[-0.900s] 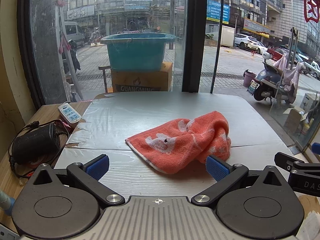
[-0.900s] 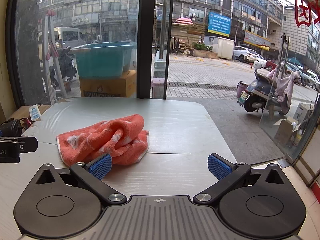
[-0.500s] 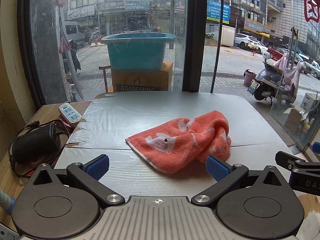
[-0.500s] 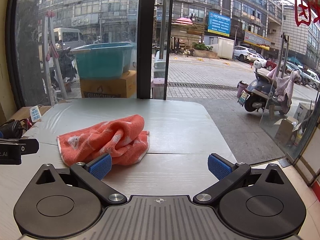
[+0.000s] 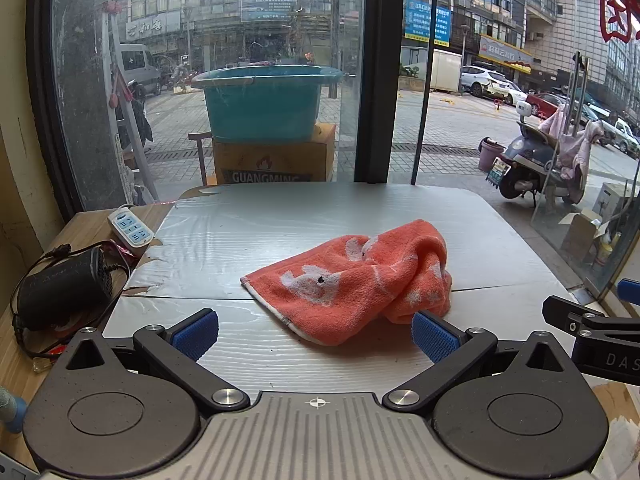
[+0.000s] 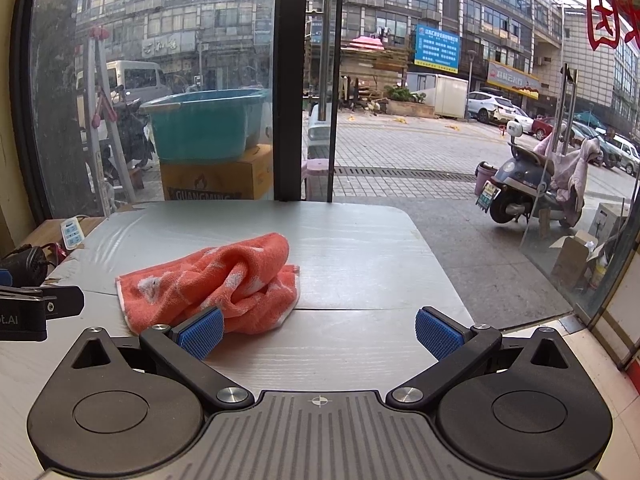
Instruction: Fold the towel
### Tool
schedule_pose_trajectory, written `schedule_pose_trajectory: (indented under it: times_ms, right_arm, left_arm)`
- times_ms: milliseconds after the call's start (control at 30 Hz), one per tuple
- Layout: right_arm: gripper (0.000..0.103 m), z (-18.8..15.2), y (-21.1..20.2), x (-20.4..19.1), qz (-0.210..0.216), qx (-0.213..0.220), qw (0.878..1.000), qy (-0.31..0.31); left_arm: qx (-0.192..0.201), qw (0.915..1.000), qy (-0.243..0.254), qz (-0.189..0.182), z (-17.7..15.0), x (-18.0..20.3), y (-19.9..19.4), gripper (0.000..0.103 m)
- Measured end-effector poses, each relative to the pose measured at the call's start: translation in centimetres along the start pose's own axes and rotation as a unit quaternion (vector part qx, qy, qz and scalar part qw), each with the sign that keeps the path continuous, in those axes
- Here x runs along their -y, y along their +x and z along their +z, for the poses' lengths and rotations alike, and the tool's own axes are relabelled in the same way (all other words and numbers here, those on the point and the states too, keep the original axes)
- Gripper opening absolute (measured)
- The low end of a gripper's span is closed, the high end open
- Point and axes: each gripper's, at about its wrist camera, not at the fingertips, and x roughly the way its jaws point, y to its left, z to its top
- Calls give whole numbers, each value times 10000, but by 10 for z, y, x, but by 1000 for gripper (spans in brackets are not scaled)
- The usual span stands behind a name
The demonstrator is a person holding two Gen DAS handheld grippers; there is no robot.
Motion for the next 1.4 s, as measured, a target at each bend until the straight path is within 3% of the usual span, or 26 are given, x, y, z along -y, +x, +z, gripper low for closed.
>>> schedule_pose_trajectory:
  times_ms: [1233,1400]
  right_arm:
    - [103,0,-2,1,-25,-36,10000,-16]
    - [103,2,-1,8,18,5,9997,223]
  left_arm:
    - [-18,9999,-67,112,3,-1,-1,103]
    - [-17,9999,-88,123,3,-2,0,103]
